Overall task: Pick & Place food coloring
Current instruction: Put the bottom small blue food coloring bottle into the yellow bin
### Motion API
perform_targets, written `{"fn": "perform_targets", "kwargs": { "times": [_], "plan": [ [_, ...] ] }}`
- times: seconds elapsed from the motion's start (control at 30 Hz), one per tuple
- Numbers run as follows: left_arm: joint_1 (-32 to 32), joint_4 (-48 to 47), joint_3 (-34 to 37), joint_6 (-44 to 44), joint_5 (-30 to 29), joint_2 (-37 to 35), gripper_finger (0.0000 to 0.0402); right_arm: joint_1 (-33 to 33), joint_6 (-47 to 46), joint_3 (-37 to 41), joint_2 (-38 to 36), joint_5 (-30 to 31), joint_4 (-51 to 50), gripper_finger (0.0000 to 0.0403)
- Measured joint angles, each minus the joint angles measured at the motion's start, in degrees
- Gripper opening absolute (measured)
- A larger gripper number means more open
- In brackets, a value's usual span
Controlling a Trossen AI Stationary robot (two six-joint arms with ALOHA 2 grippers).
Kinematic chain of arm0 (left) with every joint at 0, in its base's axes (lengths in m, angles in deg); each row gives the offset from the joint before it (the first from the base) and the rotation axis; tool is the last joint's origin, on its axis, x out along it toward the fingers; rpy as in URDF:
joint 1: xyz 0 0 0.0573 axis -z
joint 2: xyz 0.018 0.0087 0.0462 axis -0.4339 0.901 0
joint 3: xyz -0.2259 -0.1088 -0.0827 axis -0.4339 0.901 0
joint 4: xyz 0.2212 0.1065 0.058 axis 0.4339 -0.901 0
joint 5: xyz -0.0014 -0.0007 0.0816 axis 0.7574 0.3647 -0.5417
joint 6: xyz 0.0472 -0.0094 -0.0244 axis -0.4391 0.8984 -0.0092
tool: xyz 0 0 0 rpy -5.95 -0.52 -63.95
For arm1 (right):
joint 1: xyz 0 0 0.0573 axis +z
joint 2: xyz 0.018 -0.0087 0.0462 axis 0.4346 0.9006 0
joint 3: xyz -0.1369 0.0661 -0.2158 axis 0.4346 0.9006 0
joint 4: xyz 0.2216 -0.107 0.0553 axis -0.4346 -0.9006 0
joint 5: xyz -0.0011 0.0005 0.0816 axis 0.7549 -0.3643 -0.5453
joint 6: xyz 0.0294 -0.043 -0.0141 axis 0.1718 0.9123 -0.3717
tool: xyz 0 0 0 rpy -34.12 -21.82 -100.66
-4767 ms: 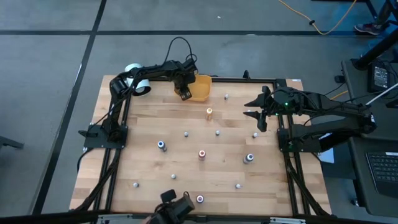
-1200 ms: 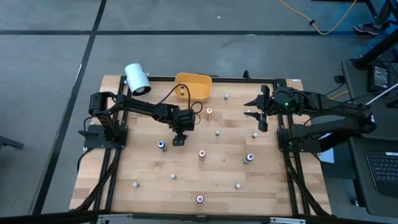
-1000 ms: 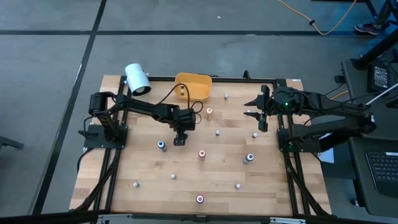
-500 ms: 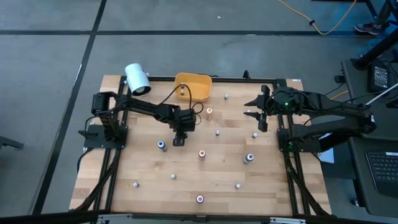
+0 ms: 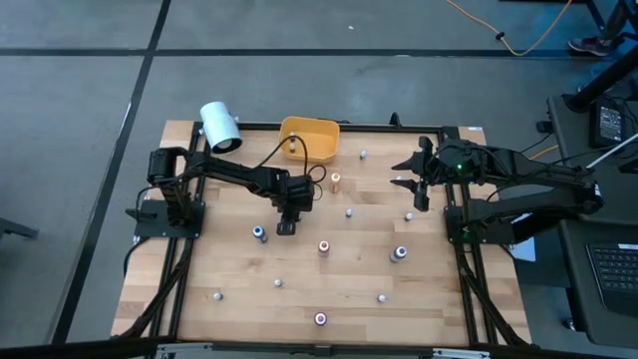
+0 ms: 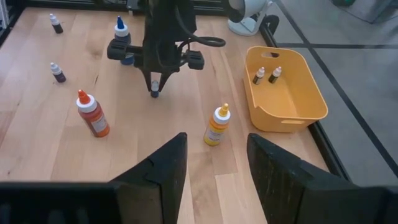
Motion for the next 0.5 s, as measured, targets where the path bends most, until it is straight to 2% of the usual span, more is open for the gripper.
{"fn": "perform_targets", "kwargs": {
  "times": [0.23,0.5],
  "plan": [
    [-0.3,-1.9,-3.3,-0.3,-0.5,-3.0,0.0069,0.0,0.0,0.0,0.0,0.0,0.0,0.0169],
    [-4.5,-16.9,-13.8,-0.8,-2.7,-12.6,0.0069,0.0,0.0,0.0,0.0,0.0,0.0,0.0169]
  ]
}}
